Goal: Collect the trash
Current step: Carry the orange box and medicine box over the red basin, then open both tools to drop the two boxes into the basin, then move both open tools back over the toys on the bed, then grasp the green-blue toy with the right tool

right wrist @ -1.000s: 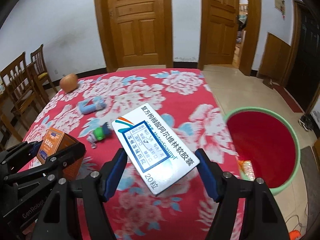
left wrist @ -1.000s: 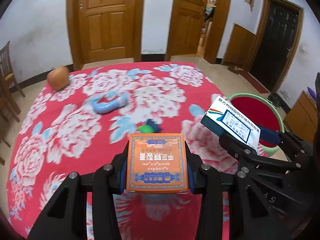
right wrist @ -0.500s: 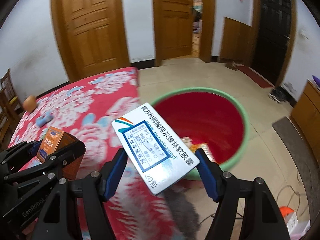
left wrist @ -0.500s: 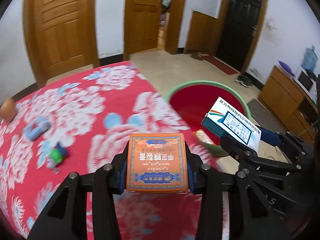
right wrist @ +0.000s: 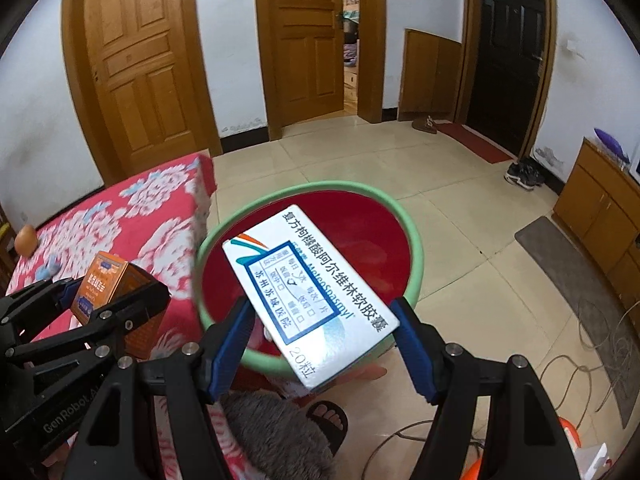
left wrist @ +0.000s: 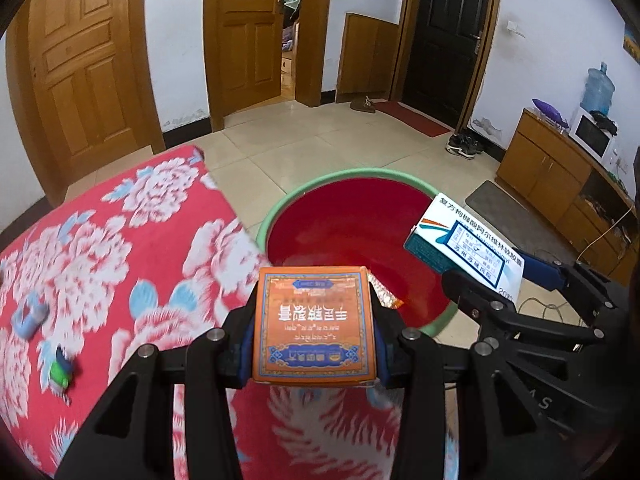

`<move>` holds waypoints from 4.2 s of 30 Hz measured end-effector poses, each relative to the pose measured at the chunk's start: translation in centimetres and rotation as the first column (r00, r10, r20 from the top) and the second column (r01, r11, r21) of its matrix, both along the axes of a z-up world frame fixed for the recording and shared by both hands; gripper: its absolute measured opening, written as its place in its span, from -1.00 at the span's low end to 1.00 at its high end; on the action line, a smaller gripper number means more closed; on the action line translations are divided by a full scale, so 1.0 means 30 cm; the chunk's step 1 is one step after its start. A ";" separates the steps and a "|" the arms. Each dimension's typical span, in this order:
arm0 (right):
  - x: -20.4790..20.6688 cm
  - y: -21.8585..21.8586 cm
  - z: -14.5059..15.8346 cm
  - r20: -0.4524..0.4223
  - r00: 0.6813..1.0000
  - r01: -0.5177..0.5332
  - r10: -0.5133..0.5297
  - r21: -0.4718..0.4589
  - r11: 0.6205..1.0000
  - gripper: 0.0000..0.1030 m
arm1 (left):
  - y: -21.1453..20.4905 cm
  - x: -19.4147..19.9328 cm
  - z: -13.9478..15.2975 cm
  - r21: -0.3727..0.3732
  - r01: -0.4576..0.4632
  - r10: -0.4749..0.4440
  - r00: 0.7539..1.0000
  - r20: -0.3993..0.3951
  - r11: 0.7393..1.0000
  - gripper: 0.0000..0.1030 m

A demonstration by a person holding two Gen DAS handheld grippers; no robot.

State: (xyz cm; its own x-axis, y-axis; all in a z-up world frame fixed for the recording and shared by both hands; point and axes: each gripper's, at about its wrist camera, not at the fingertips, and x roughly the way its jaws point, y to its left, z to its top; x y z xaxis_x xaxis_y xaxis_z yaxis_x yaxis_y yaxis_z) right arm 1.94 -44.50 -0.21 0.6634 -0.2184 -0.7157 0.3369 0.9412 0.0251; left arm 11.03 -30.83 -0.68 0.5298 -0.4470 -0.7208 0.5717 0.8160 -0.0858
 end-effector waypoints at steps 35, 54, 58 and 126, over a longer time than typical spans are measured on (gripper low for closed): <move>0.171 -0.178 -0.101 -0.066 0.994 0.083 -0.084 -0.009 0.996 1.00 | -0.060 0.182 -0.092 -0.027 -0.036 0.034 0.998 -0.062 0.999 0.44; 0.067 0.108 -0.073 -0.063 0.998 -0.004 0.005 0.021 1.000 0.99 | 0.263 0.031 -0.042 -0.050 -0.137 0.134 0.989 -0.063 0.989 0.44; 0.059 0.173 -0.071 -0.068 0.997 -0.040 0.041 0.019 0.999 0.99 | 0.331 0.016 -0.044 -0.058 -0.164 0.160 0.985 -0.065 0.985 0.44; 0.464 0.851 -0.157 -0.067 0.893 -0.439 0.445 0.090 0.894 -0.13 | 1.004 0.303 -0.103 -0.080 -0.471 0.456 0.876 -0.156 0.878 0.66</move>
State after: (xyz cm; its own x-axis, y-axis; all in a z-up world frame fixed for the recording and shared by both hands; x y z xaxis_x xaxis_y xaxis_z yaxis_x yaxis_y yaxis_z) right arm 15.85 -18.95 -4.93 0.6167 0.1368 -0.7752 -0.1096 0.9901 0.0875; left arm 20.11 -0.73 -3.77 0.6022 -0.2548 -0.7566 0.1074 0.9650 -0.2394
